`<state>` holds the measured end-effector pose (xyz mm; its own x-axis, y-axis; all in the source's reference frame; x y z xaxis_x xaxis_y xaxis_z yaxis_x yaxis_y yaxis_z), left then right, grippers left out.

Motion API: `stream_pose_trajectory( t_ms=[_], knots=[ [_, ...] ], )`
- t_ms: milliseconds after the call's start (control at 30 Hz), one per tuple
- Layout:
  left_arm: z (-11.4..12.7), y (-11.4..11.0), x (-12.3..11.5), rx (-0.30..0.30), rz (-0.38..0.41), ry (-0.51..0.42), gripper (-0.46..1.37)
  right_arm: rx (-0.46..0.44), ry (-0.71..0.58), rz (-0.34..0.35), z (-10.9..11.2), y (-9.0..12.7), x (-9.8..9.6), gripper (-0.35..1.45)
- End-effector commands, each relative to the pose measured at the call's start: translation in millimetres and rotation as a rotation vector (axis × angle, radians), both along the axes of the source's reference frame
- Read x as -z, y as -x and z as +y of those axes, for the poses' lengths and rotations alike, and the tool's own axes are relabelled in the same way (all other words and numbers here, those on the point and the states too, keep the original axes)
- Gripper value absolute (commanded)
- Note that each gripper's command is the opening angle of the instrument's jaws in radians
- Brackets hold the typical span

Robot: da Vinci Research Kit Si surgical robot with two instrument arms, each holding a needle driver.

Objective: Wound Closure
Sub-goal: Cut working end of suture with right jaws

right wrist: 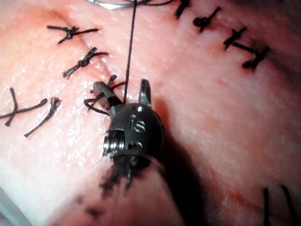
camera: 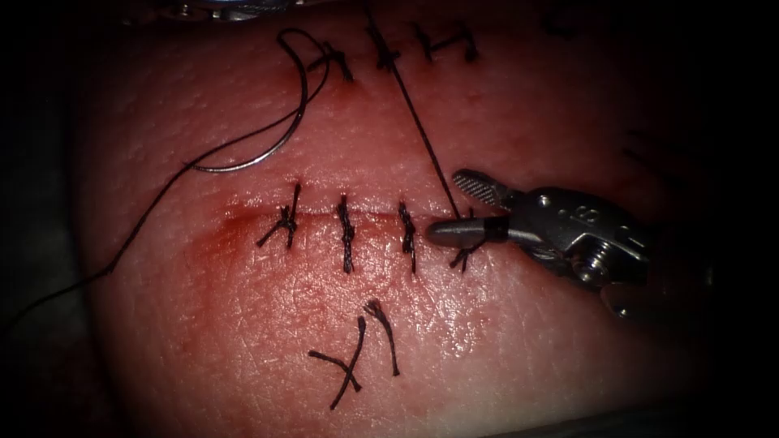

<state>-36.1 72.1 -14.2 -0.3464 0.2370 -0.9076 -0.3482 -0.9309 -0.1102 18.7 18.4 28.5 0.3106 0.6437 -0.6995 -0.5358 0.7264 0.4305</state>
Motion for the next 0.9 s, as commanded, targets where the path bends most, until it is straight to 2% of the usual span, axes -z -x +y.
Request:
stream_pose_trajectory(
  t_ms=[33, 333, 900],
  knots=[
    [0.0, 0.0, 0.0, -0.006, -0.003, -0.001, -0.35, 0.001, 0.005, -0.002, 0.0, -0.1, -0.1, 1.14],
    [0.0, 0.4, 0.1, -0.007, -0.005, -0.002, -0.35, 0.002, 0.04, -0.016, 0.7, -1.3, -0.7, 1.15],
    [0.2, 0.5, 0.2, -0.005, -0.006, -0.004, -0.35, 0.014, 0.062, -0.012, 0.8, -3.2, -2.4, 1.14]
  ],
)
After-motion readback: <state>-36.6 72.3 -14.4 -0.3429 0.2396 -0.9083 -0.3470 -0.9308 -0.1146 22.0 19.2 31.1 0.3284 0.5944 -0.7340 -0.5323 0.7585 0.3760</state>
